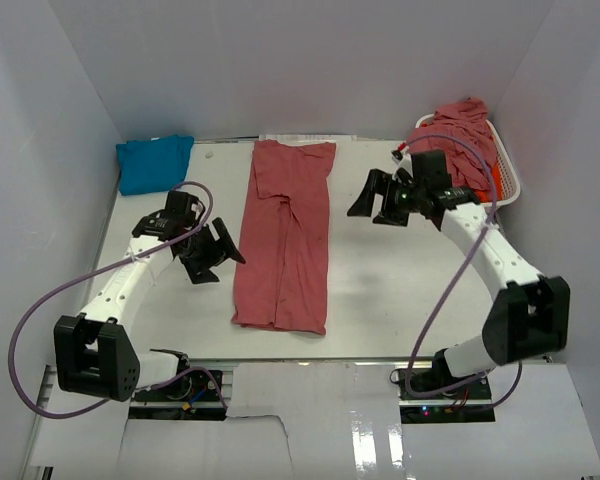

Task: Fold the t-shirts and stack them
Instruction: Rotate the tshirt 80 degrees, then grab the bottom of the folded rectangular tshirt with both arms

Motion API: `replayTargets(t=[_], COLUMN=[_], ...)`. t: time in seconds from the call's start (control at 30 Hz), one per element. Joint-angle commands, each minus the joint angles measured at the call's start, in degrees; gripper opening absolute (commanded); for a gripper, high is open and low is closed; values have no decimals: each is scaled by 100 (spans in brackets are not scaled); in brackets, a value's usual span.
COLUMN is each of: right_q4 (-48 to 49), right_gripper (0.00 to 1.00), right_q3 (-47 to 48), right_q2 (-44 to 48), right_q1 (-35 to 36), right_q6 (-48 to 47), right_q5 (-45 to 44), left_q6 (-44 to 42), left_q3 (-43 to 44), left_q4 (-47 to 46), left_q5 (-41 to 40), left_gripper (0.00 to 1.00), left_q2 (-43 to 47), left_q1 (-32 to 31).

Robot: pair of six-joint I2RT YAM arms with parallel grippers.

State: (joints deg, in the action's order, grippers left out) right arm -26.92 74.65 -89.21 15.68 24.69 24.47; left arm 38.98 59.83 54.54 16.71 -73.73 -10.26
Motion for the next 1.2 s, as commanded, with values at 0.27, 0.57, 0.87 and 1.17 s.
replayTargets(t=[0.27,0.57,0.87,1.17], right_q4=[572,2522,3623,4230], right_gripper=[95,88,84,79], right_q3=[-3842,-5162,-5259,-5339], right_q2=[2415,2488,1855,1416], right_q1=[978,2297,2958,3063], right_q6=[1772,3322,4026,4369], right_q5=[875,542,102,-258], left_q6=[-172,101,549,672], left_q3=[-1544,-2318,-3039,-3030], left_q4=[-840,-1165,-1412,-1297], left_q5=[-89,456,825,887], left_gripper=[90,89,89,89], left_q2=[807,1230,1590,1669], left_q1=[51,253,253,253])
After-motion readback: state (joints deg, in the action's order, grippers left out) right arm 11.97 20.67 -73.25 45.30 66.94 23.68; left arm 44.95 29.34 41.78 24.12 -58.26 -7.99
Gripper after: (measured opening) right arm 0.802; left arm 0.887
